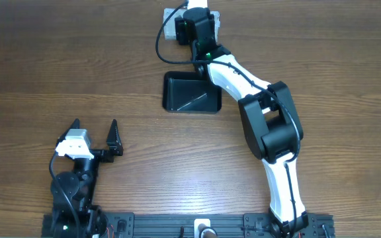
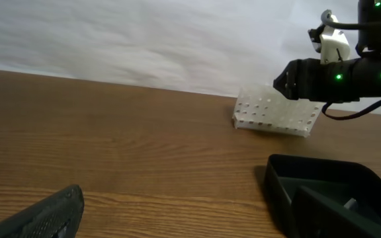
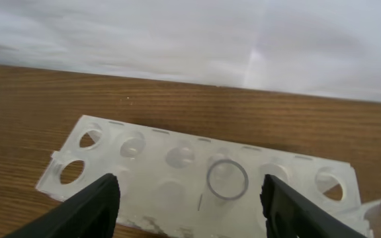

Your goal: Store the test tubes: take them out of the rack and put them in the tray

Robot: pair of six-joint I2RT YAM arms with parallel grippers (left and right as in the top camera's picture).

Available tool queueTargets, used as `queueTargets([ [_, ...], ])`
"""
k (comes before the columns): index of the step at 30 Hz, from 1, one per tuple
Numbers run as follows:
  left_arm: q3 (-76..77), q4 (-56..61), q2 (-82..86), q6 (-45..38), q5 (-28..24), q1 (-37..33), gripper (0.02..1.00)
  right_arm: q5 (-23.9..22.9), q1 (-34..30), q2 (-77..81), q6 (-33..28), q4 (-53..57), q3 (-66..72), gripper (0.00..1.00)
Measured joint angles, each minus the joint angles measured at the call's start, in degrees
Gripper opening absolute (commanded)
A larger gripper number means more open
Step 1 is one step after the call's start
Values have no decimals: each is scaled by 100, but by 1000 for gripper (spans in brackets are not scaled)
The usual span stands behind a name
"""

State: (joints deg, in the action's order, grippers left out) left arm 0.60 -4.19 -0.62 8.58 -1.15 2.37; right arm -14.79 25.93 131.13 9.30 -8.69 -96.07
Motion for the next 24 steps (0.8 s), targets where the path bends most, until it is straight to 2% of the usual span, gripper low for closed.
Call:
queueTargets([
  [11, 0, -2, 0, 0, 0, 0, 1000, -195, 0, 35, 17, -20, -4, 384],
  [24, 0, -2, 0, 0, 0, 0, 1000, -219, 0, 35, 15, -33, -4, 257],
])
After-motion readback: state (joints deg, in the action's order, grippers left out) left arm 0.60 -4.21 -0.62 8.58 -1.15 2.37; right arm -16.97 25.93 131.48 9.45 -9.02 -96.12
